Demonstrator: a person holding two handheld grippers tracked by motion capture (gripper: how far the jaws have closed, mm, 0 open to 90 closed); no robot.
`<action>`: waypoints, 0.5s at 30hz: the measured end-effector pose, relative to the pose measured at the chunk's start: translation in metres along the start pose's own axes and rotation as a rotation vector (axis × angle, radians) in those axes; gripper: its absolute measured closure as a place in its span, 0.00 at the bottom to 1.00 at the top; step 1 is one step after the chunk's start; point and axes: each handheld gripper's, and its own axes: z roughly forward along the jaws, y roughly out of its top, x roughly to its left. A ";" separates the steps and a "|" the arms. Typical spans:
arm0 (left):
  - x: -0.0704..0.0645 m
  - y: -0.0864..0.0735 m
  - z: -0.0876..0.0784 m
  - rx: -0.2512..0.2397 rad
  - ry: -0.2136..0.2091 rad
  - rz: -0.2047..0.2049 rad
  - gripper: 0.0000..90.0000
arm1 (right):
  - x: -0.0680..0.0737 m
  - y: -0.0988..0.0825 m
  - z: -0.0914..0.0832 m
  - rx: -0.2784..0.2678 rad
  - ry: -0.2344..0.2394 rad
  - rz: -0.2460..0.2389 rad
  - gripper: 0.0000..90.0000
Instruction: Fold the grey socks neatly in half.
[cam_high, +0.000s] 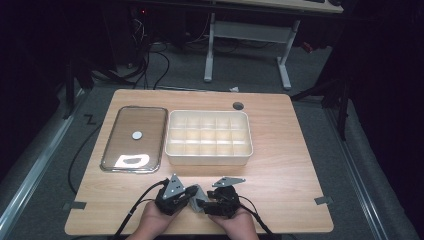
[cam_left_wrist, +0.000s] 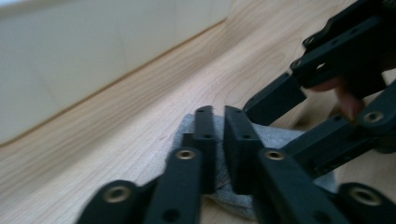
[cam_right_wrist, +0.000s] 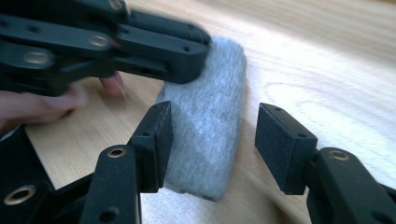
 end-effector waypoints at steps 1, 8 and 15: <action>0.003 0.002 -0.015 -0.040 0.018 0.004 0.86 | 0.001 0.001 0.001 0.021 0.022 0.003 0.53; 0.020 -0.019 -0.050 -0.062 0.080 -0.010 0.83 | 0.015 0.005 0.003 0.052 0.032 -0.060 0.63; 0.041 -0.024 -0.058 -0.093 0.134 -0.078 0.78 | 0.022 0.009 0.011 0.087 0.102 -0.064 0.63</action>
